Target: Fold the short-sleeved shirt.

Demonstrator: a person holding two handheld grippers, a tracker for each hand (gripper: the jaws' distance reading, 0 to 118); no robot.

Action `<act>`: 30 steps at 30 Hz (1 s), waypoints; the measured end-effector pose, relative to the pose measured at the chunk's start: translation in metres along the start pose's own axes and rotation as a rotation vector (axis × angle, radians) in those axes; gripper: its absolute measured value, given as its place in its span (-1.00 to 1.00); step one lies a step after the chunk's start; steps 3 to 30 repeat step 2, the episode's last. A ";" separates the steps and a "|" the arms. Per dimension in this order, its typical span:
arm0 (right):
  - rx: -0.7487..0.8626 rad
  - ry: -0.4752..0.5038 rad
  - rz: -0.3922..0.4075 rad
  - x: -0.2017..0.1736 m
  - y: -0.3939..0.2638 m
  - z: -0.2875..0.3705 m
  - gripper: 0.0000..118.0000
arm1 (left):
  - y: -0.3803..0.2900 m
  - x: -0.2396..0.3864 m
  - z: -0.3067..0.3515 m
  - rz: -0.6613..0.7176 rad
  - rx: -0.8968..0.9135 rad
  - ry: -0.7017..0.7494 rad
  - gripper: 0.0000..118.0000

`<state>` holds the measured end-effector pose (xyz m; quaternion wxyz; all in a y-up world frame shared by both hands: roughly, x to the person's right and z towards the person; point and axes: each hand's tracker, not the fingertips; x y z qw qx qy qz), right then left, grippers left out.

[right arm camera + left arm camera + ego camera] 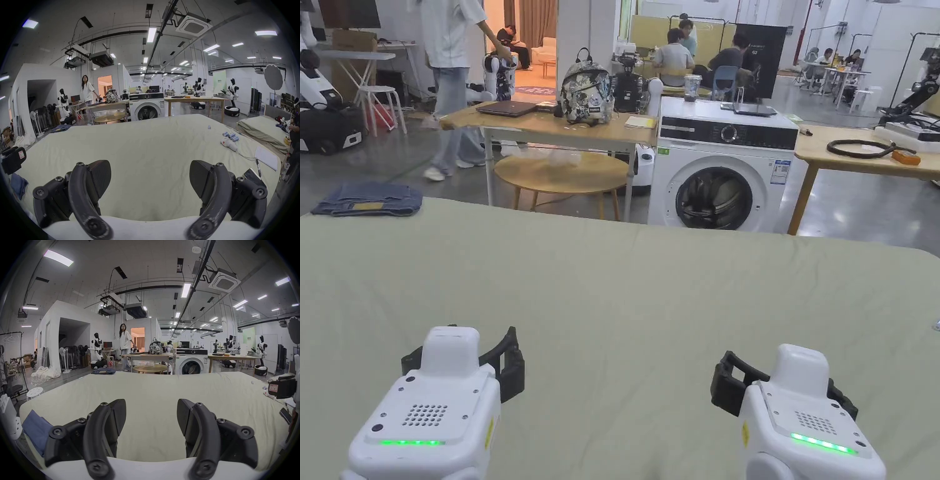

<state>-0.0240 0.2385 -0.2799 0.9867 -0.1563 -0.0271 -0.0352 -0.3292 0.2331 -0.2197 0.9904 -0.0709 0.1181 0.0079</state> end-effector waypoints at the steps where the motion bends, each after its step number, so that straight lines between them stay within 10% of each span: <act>1: -0.002 -0.002 0.006 0.000 0.000 0.000 0.71 | 0.000 0.000 0.000 0.001 -0.001 -0.001 0.09; 30: -0.005 -0.003 0.005 0.000 0.000 -0.001 0.71 | 0.000 -0.001 0.000 0.002 -0.002 -0.002 0.09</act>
